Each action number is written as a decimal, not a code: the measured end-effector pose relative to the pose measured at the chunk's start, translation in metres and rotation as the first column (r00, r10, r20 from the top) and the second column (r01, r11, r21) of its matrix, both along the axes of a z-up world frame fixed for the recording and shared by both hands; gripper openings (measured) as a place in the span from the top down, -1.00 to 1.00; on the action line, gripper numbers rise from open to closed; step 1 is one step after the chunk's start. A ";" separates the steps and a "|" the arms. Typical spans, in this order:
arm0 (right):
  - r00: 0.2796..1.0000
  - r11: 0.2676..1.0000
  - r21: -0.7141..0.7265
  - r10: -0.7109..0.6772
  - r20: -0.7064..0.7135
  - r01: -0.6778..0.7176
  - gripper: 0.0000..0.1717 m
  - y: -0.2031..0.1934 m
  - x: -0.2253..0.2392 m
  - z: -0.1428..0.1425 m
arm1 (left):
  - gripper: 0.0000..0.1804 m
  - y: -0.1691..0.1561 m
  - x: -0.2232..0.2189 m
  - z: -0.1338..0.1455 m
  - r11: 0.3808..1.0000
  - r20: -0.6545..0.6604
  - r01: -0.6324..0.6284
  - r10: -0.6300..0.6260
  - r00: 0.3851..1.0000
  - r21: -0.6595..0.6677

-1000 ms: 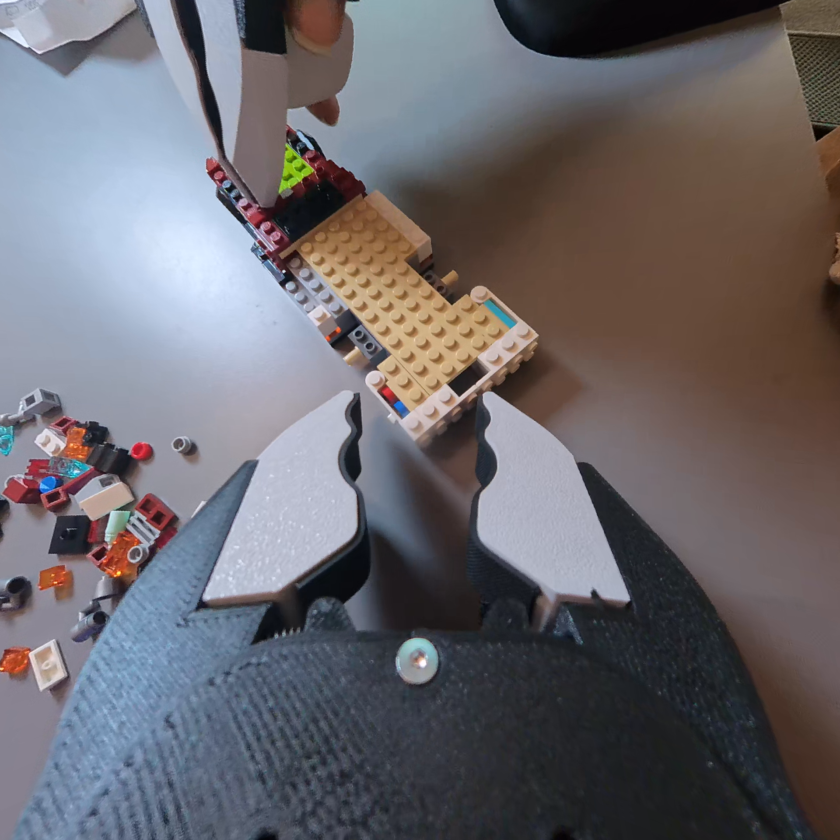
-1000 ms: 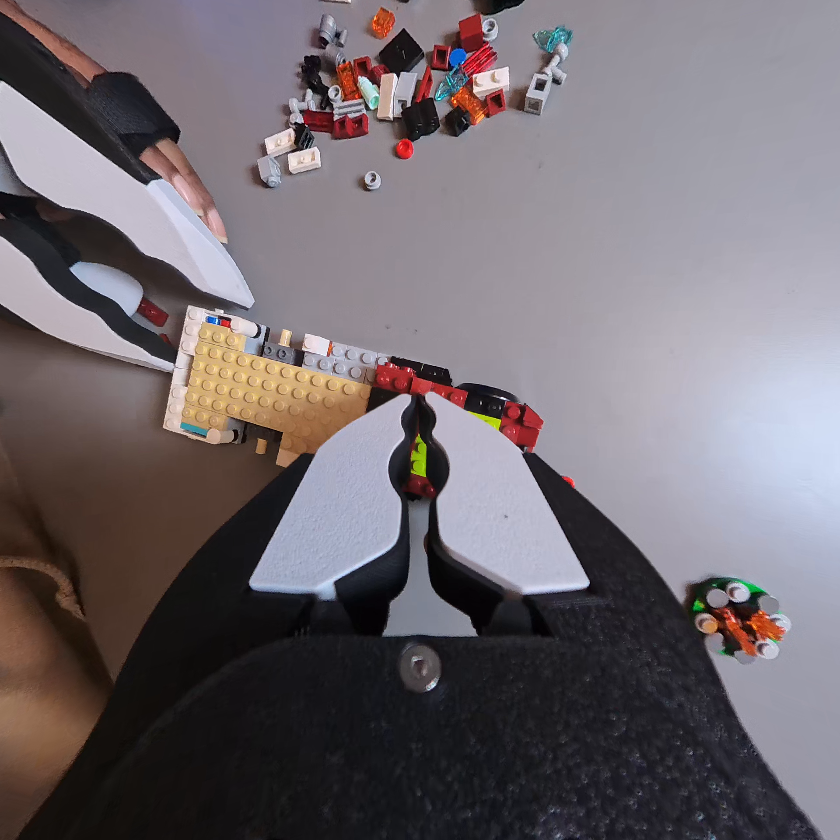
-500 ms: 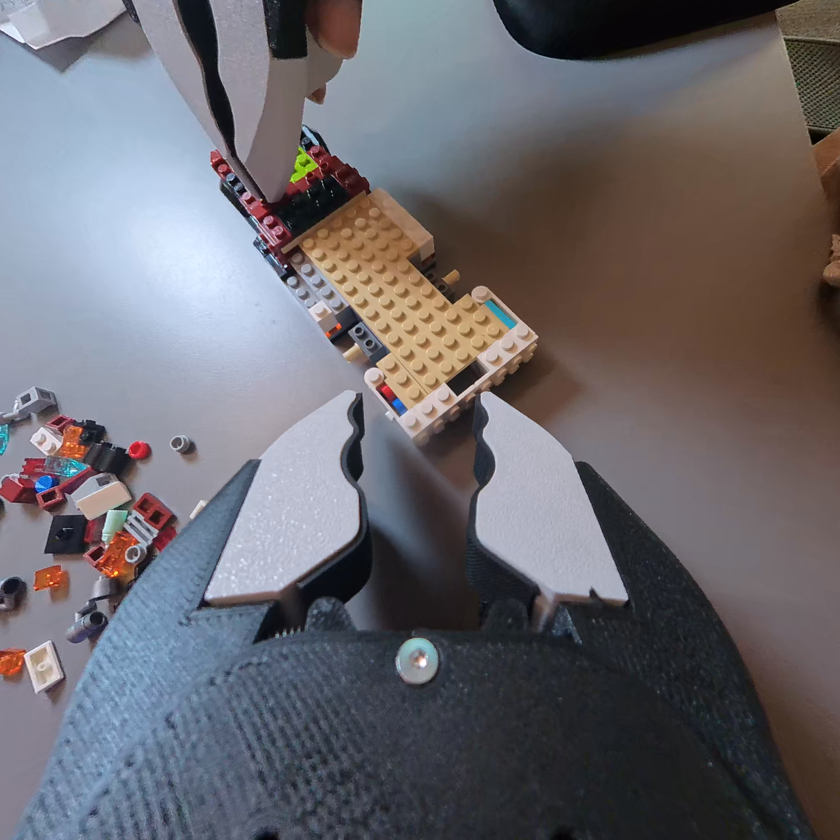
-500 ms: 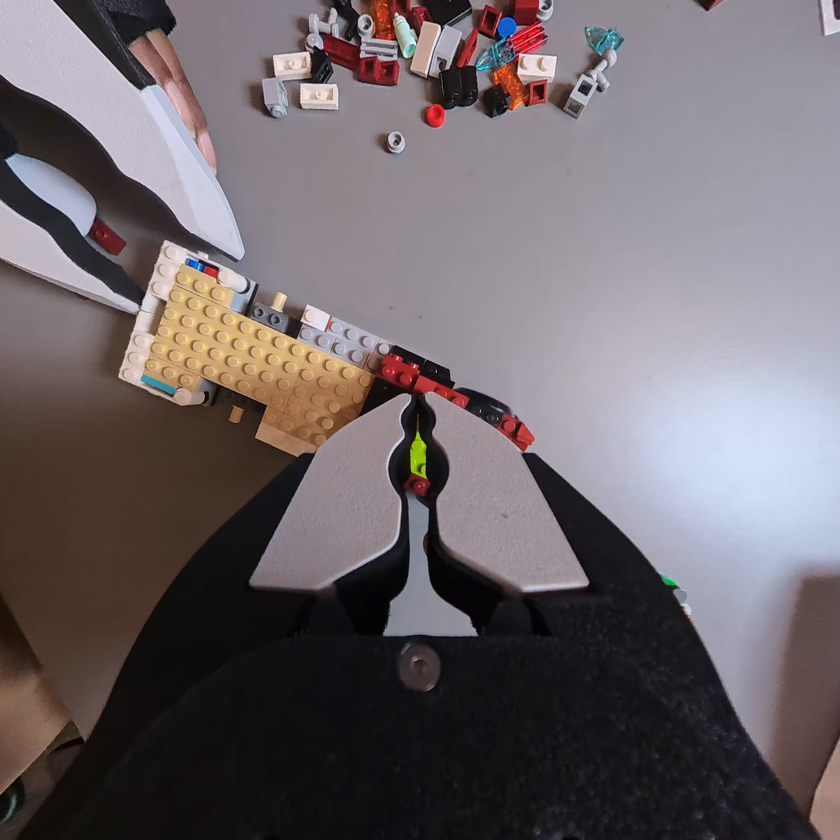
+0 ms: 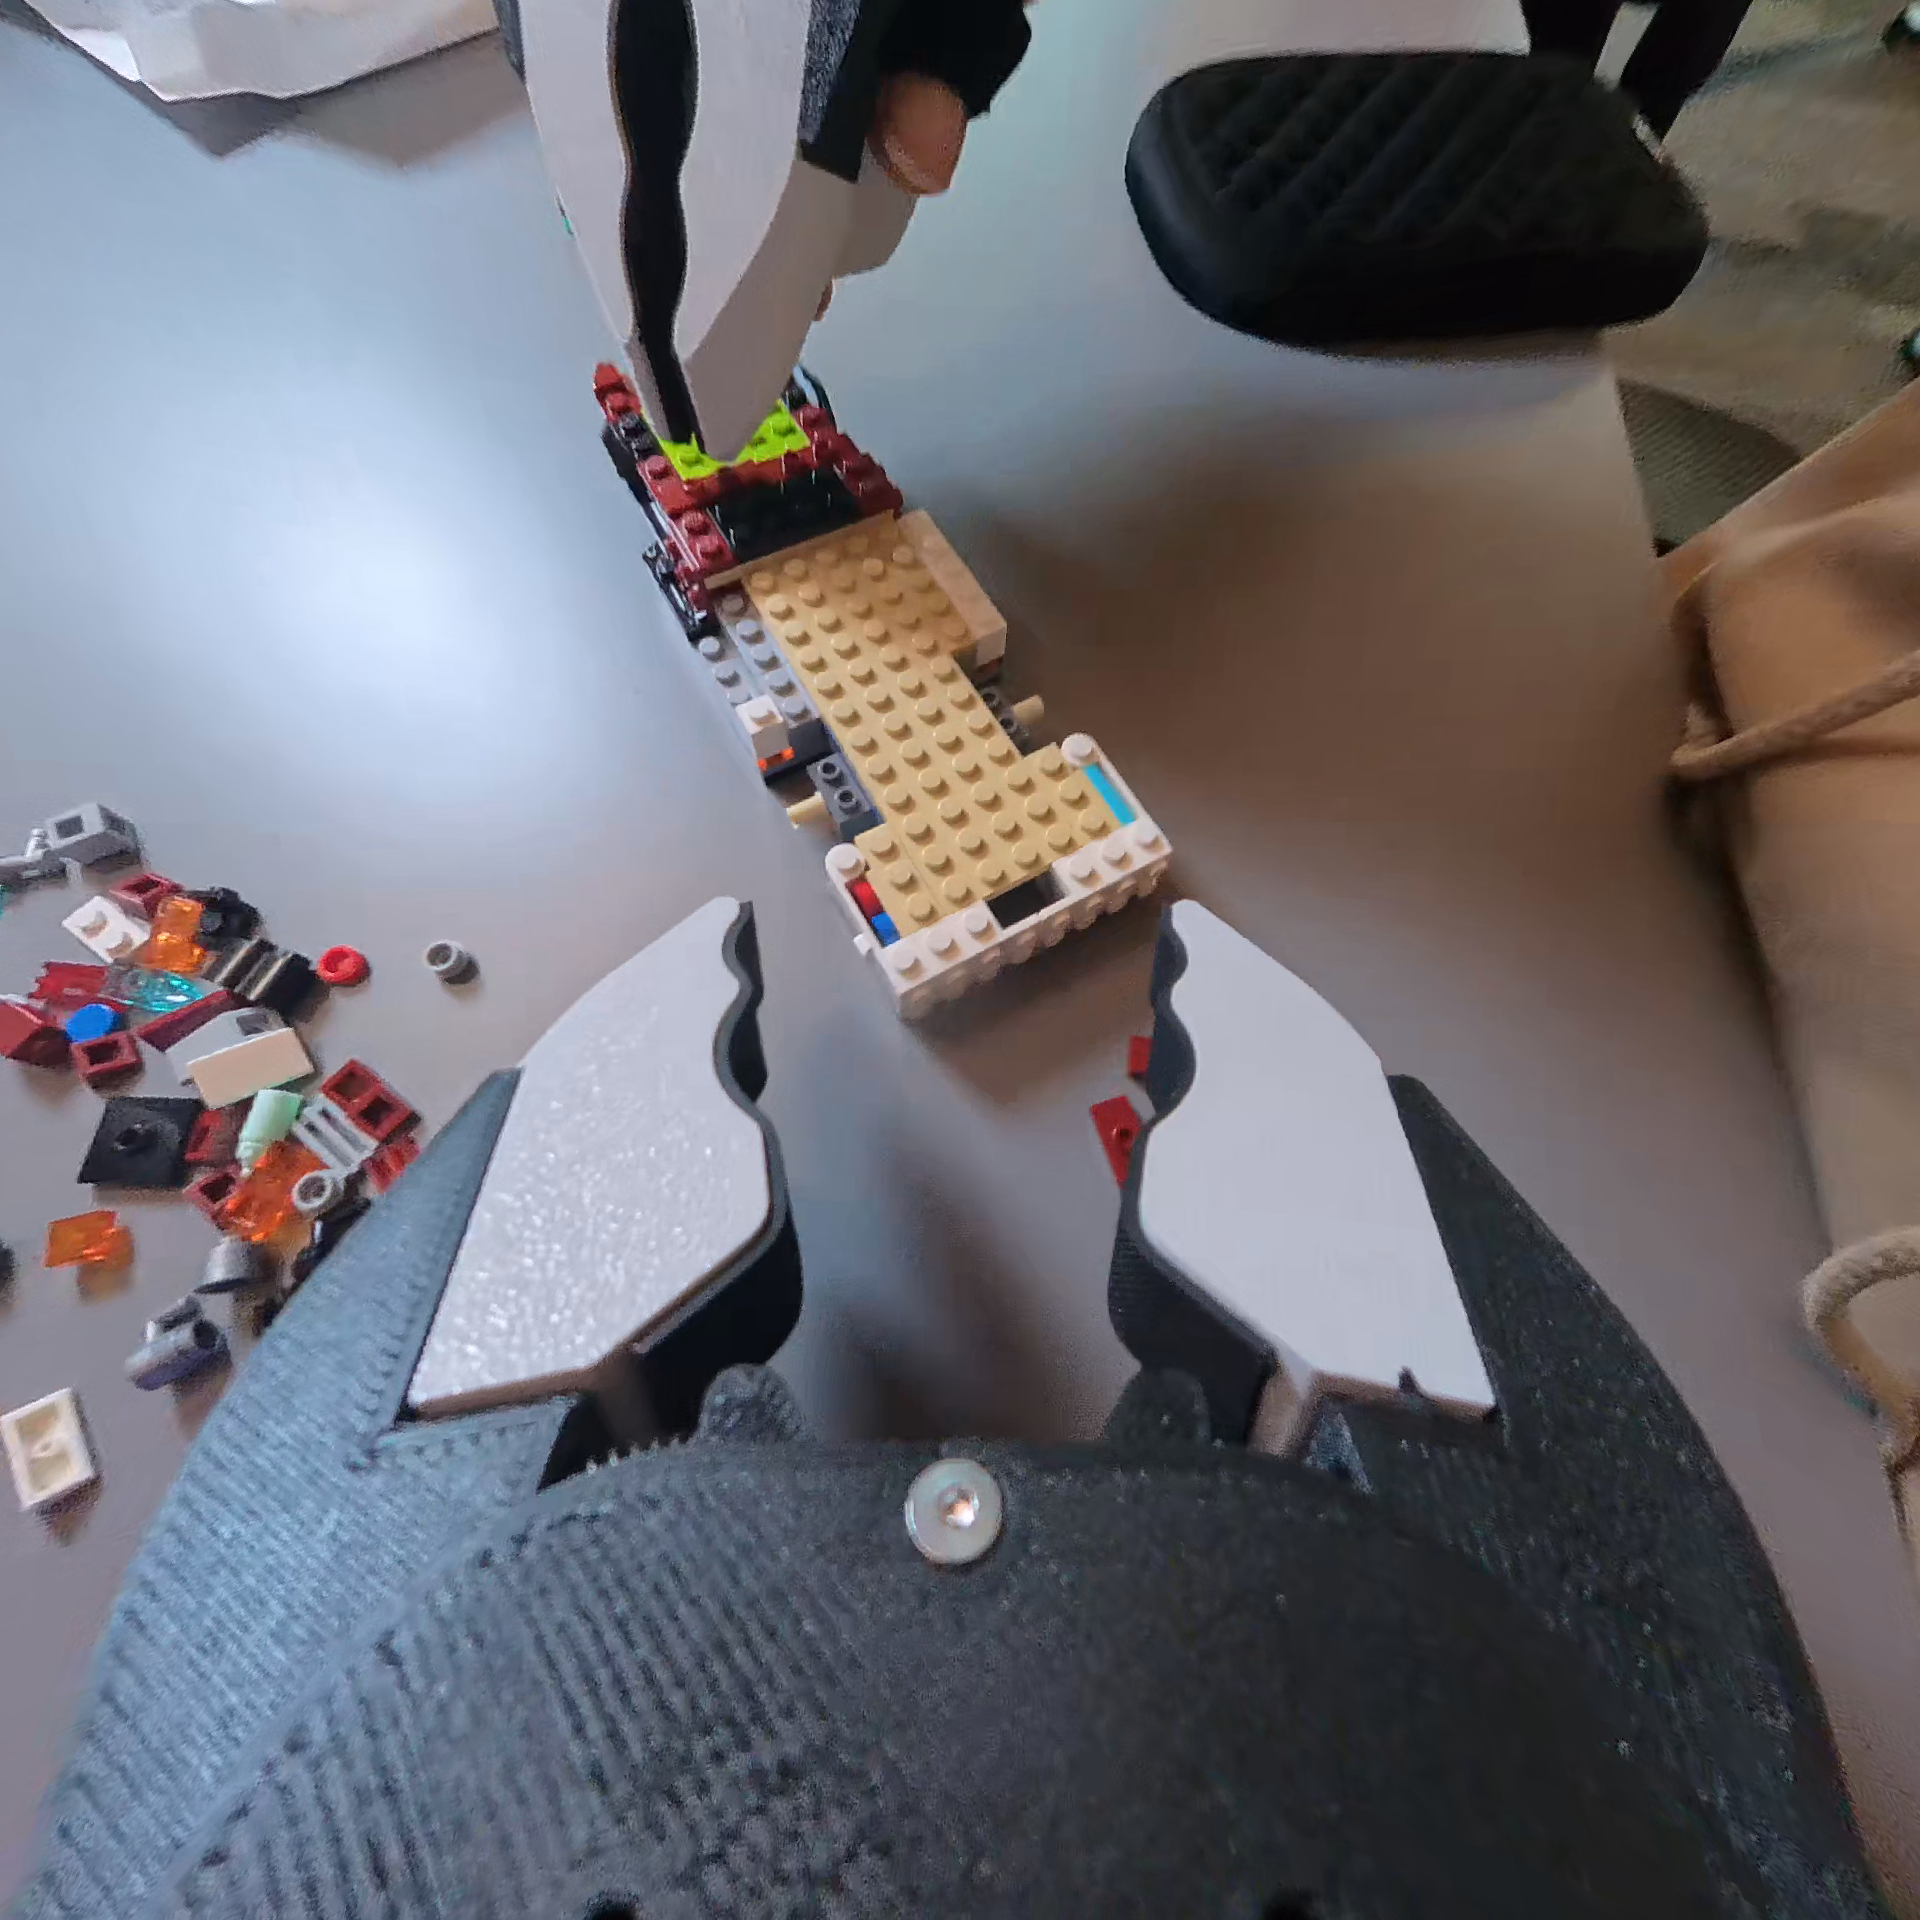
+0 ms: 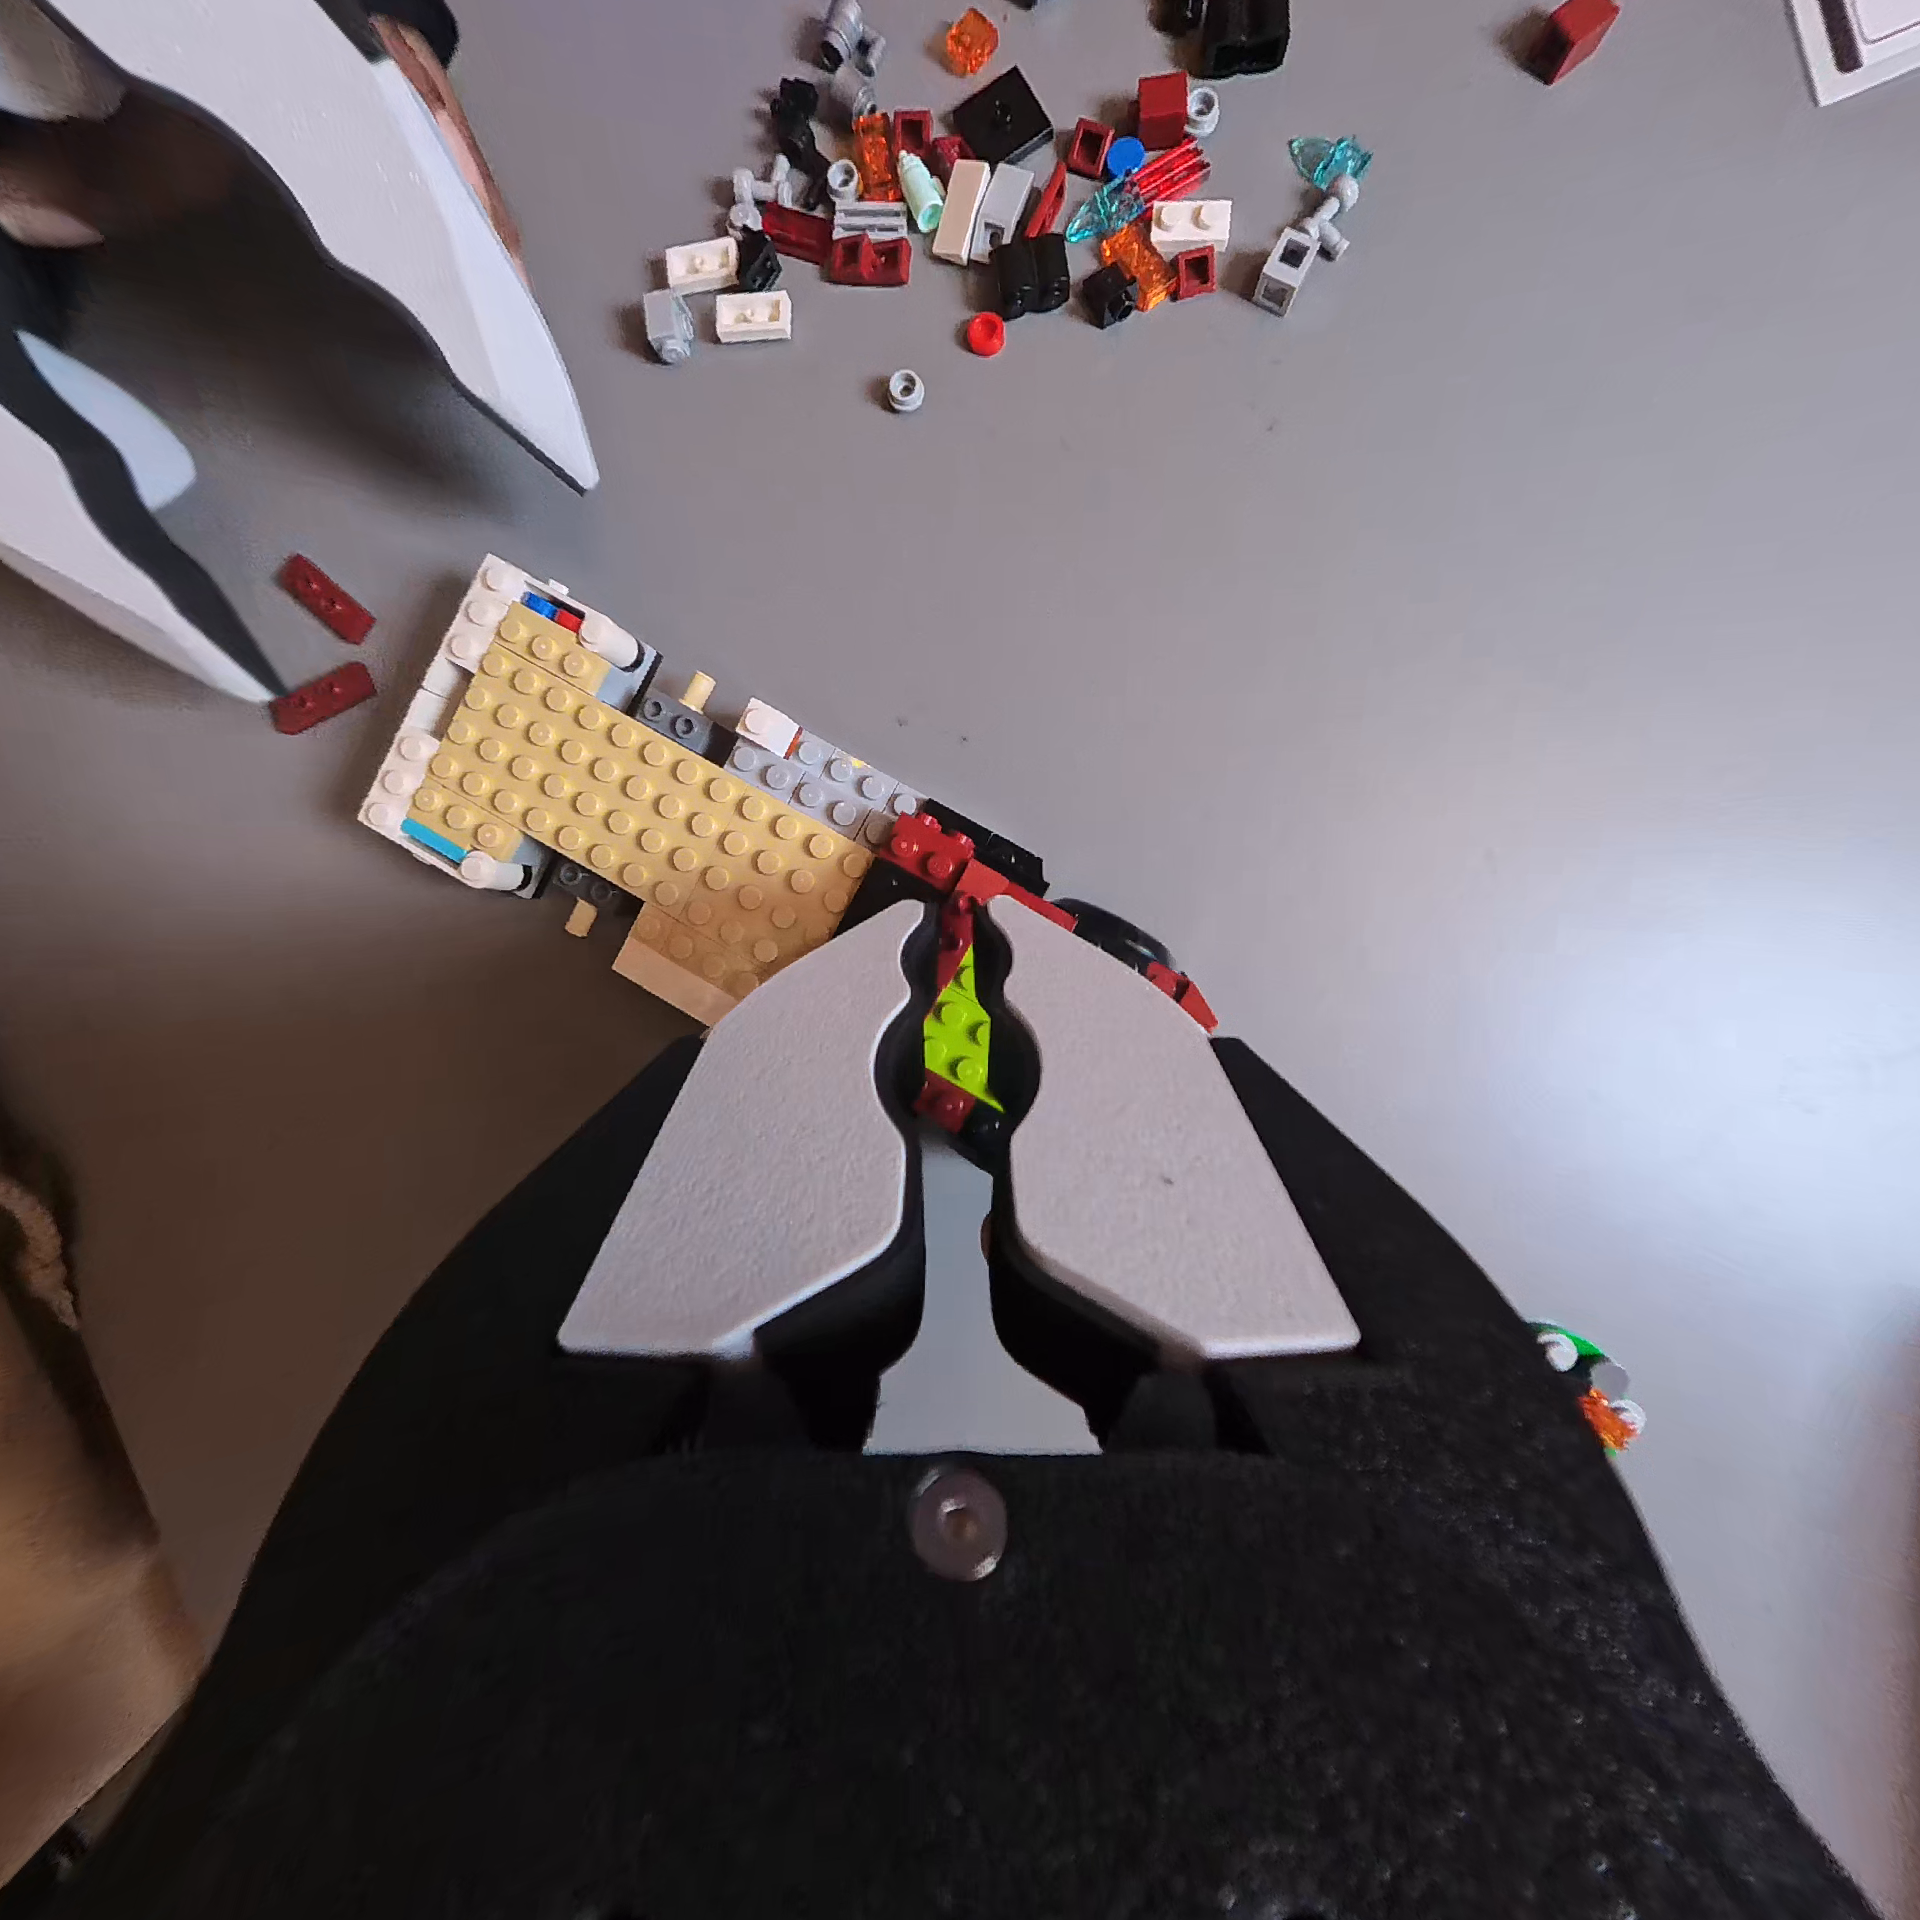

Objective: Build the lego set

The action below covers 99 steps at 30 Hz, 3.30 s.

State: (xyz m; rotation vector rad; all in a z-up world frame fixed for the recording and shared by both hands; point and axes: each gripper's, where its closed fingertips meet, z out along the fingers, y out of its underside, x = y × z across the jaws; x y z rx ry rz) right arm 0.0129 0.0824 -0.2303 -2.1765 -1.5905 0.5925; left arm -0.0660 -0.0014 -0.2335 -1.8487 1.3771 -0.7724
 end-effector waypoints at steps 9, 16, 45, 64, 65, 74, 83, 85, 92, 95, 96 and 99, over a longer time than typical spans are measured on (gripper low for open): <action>1.000 1.000 -0.018 0.012 -0.012 -0.012 0.98 0.001 -0.003 -0.004 | 0.02 0.003 0.022 -0.009 0.992 -0.037 -0.126 0.125 0.991 -0.020; 0.999 1.000 0.001 0.027 0.026 -0.027 1.00 0.002 0.000 -0.007 | 0.18 -0.003 0.023 -0.021 0.994 -0.074 -0.090 0.086 0.994 -0.054; 0.898 0.962 0.020 0.248 0.364 -0.273 1.00 0.001 0.000 -0.010 | 0.18 -0.003 0.022 -0.022 0.997 -0.076 -0.054 0.049 0.996 -0.057; 0.876 0.902 0.011 0.416 0.244 -0.431 1.00 -0.003 -0.009 -0.009 | 0.18 -0.004 0.020 -0.022 0.997 -0.068 -0.041 0.037 0.997 -0.064; 0.893 0.910 0.002 0.406 0.195 -0.414 1.00 -0.006 -0.010 -0.005 | 0.18 -0.004 0.020 -0.022 0.997 -0.067 -0.041 0.036 0.997 -0.064; 0.950 0.955 0.013 0.295 0.102 -0.297 1.00 -0.004 -0.001 -0.006 | 0.18 -0.004 0.020 -0.022 0.998 -0.062 -0.031 0.028 0.998 -0.051; 0.949 0.961 -0.012 0.274 0.156 -0.275 1.00 -0.007 0.002 -0.010 | 0.18 -0.004 0.020 -0.022 0.998 -0.062 -0.028 0.024 0.998 -0.055; 0.944 0.960 -0.027 0.278 0.178 -0.278 1.00 -0.007 0.002 -0.010 | 0.18 -0.004 0.020 -0.022 0.998 -0.062 -0.023 0.020 0.998 -0.056; 0.989 0.983 0.108 0.146 0.022 -0.148 1.00 0.000 -0.004 -0.002 | 0.18 0.000 0.017 -0.022 0.998 -0.052 -0.037 0.035 0.998 -0.054; 0.948 0.989 0.139 0.007 -0.318 0.039 1.00 -0.012 -0.004 0.042 | 0.17 0.000 0.016 -0.021 0.999 -0.040 -0.029 0.028 0.999 -0.034; 0.920 0.987 0.135 -0.026 -0.391 0.085 1.00 -0.019 0.000 0.052 | 0.17 0.000 0.016 -0.021 0.999 -0.038 -0.028 0.027 0.999 -0.026; 0.908 0.977 0.170 -0.044 -0.416 0.126 0.94 -0.053 0.012 0.044 | 0.18 0.002 0.014 -0.010 1.000 0.002 -0.006 0.006 1.000 0.011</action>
